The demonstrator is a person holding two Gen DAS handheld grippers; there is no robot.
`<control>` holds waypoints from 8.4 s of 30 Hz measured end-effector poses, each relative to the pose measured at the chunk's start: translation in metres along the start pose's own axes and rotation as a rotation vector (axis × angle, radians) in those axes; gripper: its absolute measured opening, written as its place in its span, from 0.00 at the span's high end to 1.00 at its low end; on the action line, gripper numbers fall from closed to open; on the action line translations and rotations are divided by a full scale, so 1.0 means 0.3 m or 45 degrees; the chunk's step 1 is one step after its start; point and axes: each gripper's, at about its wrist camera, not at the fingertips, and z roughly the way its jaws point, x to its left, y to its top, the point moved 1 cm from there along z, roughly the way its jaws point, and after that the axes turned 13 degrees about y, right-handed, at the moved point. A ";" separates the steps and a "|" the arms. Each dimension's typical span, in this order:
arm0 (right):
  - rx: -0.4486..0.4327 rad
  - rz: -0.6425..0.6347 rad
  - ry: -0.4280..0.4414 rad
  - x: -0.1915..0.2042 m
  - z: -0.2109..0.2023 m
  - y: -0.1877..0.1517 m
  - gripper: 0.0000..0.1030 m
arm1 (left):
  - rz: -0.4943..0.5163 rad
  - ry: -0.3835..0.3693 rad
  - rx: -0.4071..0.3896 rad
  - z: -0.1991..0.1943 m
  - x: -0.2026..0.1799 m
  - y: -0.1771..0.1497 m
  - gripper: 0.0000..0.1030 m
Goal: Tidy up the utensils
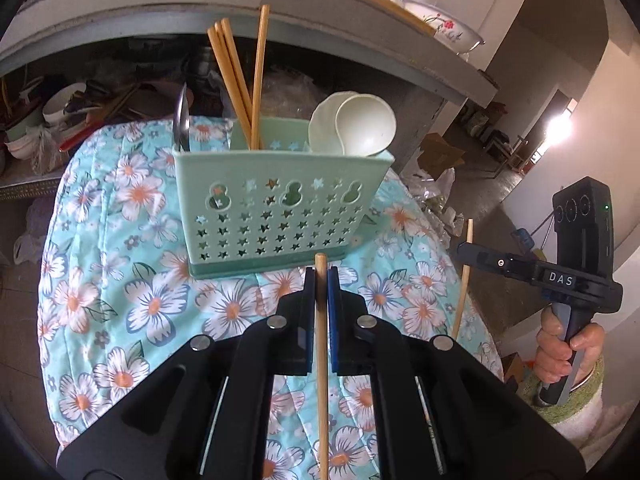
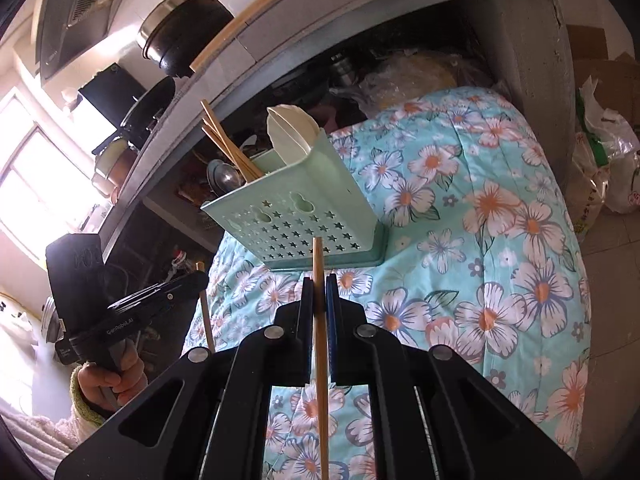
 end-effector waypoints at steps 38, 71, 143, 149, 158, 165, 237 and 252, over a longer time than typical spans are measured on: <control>-0.026 0.025 -0.028 0.010 -0.061 -0.018 0.94 | -0.182 0.164 -0.789 -0.070 0.006 0.446 0.95; -0.019 -0.005 -0.029 0.047 -0.056 -0.023 0.94 | -0.146 0.088 -0.681 0.026 -0.001 0.252 0.60; 0.039 -0.798 -0.102 0.430 0.357 0.325 0.70 | -0.101 0.226 -0.404 -0.127 0.181 -0.155 0.15; -0.030 -0.702 -0.052 0.393 0.281 0.343 0.69 | -0.106 0.220 -0.398 -0.125 0.176 -0.153 0.15; -0.151 -0.575 0.045 0.348 0.128 0.307 0.69 | -0.096 0.198 -0.397 -0.123 0.155 -0.157 0.15; -0.234 -0.482 0.102 0.318 0.014 0.228 0.66 | -0.085 0.185 -0.390 -0.121 0.139 -0.161 0.15; -0.254 -0.428 -0.719 0.468 -0.164 -0.270 0.06 | -0.137 0.760 -0.415 -0.411 -0.108 -0.193 0.08; -0.268 -0.423 -0.727 0.475 -0.178 -0.262 0.06 | -0.173 0.822 -0.388 -0.409 -0.034 -0.232 0.08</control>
